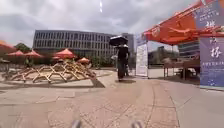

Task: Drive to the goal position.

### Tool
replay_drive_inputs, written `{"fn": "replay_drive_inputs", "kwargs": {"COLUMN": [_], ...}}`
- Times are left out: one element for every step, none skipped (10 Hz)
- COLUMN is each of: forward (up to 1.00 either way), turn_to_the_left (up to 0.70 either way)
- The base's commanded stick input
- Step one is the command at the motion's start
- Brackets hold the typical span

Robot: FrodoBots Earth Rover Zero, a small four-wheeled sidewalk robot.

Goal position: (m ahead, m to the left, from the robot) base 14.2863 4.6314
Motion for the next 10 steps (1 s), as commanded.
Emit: {"fn": "replay_drive_inputs", "kwargs": {"forward": [0.85,0.85,0.85,0.85,0.85,0.85,0.85,0.85,0.85,0.85], "turn_to_the_left": [0.00,0.01,0.01,0.01,0.00,-0.01,0.01,-0.01,-0.01,-0.01]}}
